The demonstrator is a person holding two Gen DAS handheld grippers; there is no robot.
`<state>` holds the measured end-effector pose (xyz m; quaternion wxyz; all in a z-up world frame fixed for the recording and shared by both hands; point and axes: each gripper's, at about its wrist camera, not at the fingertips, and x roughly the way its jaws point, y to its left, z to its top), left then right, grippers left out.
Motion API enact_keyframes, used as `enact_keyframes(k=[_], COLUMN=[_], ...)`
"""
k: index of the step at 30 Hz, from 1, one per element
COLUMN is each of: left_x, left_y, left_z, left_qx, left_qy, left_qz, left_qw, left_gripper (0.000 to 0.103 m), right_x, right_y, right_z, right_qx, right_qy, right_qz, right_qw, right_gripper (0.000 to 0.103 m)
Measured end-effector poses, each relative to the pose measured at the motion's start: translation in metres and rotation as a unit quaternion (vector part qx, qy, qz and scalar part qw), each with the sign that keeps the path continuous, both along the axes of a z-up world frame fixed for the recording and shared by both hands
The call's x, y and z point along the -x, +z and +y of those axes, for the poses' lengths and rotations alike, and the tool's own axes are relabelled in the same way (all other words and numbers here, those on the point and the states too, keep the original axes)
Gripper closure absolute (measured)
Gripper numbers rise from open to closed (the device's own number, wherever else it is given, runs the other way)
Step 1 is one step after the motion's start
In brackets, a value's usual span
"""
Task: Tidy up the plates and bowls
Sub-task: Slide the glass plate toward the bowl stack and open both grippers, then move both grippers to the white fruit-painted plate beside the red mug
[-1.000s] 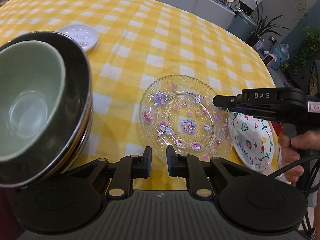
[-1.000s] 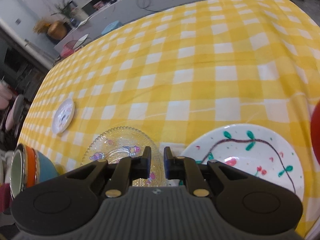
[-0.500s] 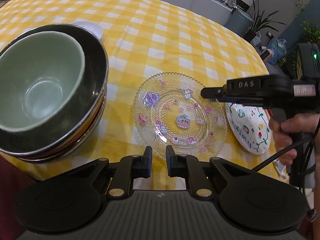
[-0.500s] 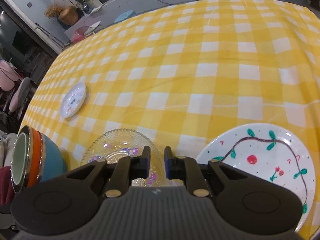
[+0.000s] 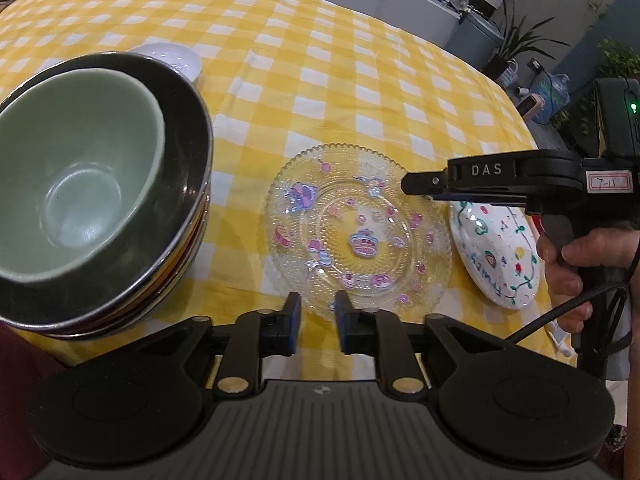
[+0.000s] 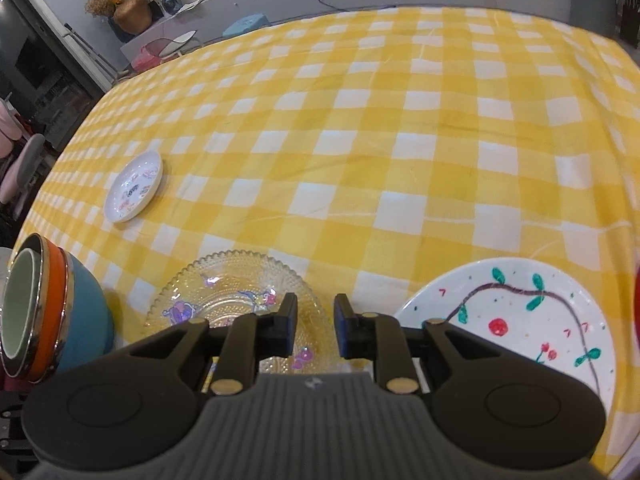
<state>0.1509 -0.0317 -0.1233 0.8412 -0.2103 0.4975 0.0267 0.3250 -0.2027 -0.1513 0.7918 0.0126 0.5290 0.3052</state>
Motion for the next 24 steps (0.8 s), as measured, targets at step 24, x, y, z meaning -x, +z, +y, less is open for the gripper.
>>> enact_keyframes(k=[24], left_x=[-0.029], left_y=[0.078], left_z=[-0.004], left_qx=[0.027], left_qy=[-0.097], left_qz=[-0.092], left_qw=[0.9907], left_gripper=[0.057], right_x=[0.048], right_y=[0.081], right_z=[-0.129], right_qx=[0.017], right_qy=[-0.258], right_qz=[-0.107], right_qw=[0.96], right_gripper=[0.039])
